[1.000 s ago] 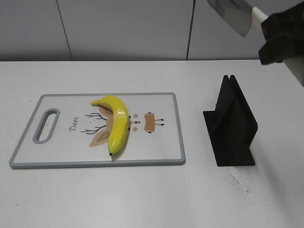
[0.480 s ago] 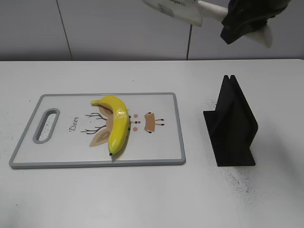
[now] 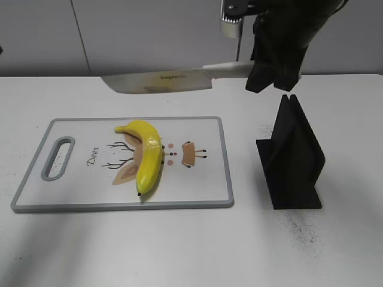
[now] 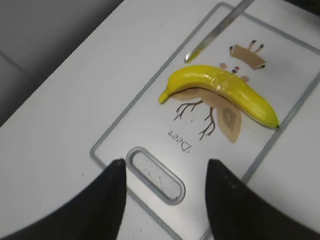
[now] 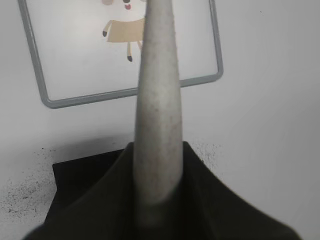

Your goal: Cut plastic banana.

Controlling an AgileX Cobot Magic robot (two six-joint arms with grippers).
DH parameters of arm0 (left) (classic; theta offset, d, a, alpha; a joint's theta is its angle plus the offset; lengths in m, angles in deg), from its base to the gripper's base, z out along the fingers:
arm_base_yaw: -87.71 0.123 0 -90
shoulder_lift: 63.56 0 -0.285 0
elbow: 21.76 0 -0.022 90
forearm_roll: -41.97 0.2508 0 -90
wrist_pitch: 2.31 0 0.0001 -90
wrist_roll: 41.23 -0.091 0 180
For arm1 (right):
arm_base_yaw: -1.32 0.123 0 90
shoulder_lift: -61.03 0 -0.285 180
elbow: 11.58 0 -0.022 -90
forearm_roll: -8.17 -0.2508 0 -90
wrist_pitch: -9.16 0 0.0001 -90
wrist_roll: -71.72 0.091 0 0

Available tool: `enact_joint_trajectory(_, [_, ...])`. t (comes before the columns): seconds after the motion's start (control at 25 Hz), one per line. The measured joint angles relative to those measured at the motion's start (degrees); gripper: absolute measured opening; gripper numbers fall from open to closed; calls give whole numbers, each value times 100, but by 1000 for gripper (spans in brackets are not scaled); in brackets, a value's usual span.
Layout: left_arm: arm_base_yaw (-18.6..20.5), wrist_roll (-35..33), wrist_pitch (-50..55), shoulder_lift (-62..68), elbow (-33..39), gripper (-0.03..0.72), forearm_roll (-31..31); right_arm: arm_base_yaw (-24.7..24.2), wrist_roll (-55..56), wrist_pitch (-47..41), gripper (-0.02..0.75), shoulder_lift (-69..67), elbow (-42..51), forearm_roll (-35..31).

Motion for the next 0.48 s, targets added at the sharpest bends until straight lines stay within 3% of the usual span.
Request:
enact_joint_trajectory(0.2, [-375,-867,440,929,-779,490,-219,0,-975,0,162,-361,-11,-550])
enact_joint_trajectory(0.48, [-1621,-969,501,1956,-1185,490,888,0,-1371,0,162,-687,-96,-883])
